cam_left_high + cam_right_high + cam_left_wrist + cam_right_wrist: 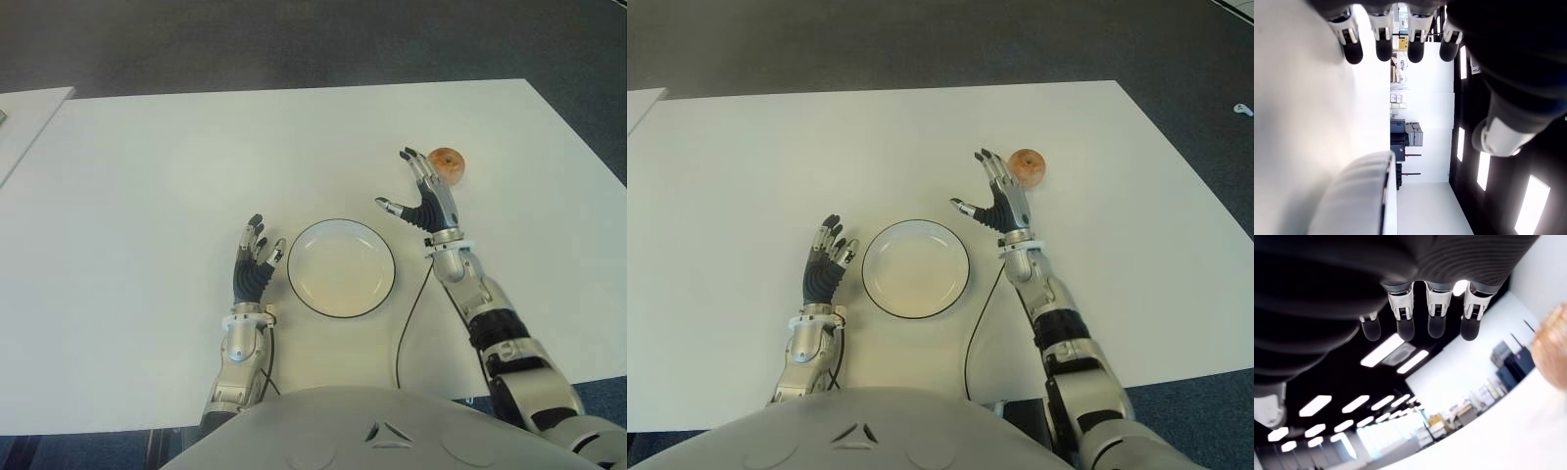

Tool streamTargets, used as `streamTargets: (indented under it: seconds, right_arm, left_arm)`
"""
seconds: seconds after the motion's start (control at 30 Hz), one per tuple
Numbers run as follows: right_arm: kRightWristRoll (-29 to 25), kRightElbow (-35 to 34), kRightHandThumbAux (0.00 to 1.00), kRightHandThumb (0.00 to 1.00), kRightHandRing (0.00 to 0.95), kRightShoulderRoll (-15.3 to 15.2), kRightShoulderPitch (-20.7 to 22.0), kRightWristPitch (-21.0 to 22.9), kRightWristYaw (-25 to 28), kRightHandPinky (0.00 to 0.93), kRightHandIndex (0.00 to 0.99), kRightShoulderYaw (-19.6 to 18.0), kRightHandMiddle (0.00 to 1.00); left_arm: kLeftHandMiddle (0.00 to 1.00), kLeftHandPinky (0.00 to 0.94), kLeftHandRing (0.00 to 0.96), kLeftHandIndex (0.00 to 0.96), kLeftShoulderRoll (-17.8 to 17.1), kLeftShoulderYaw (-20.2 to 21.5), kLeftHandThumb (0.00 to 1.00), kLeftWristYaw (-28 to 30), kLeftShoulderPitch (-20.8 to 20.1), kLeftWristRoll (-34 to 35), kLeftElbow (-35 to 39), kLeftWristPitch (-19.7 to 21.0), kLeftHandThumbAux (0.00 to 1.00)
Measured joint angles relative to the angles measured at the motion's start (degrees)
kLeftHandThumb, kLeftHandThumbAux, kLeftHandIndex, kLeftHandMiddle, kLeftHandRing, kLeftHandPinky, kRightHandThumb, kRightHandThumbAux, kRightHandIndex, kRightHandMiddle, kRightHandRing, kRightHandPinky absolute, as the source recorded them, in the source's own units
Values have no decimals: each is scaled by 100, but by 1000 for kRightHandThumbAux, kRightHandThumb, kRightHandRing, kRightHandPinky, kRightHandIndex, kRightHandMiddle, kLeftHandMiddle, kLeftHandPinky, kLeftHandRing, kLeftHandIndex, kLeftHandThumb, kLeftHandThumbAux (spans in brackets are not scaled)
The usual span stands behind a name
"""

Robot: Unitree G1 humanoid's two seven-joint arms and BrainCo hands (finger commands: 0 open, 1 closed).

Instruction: Put the apples into the plate.

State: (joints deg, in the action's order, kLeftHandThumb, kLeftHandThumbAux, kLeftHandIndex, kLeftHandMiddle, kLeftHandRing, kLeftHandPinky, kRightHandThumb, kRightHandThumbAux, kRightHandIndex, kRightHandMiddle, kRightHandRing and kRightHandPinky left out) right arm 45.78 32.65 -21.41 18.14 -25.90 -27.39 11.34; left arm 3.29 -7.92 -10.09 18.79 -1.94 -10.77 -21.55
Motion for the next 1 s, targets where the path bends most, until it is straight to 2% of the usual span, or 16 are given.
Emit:
streamTargets:
  seconds: [0.13, 0.23, 0.37, 0.77, 1.0]
  right_arm:
    - [880, 216, 385, 398, 0, -355, 523, 454, -154, 0, 34, 521, 0]
    - [1208, 384, 368, 396, 0, -549, 889, 696, -156, 0, 23, 804, 0]
    - [1310, 582, 353, 392, 0, -665, 1217, 866, -163, 0, 14, 1010, 0]
    - [1332, 1454, 334, 360, 0, -781, 1941, 987, -29, 0, 0, 1520, 0]
    - [1359, 2467, 306, 326, 0, -760, 2542, 1164, -50, 0, 0, 1872, 0]
  left_arm:
    - [0, 0, 0, 0, 10, -10, 0, -84, -23, -27, -43, 11, 665]
    - [0, 0, 0, 0, 10, -28, 0, -167, -47, -40, -48, 45, 663]
    - [0, 0, 0, 0, 10, -66, 0, -206, -68, -41, -48, 72, 658]
    - [0, 0, 0, 0, 8, -167, 0, -402, -85, -89, 34, 237, 659]
    - [0, 0, 0, 0, 4, -198, 0, -487, -83, -108, 128, 392, 650]
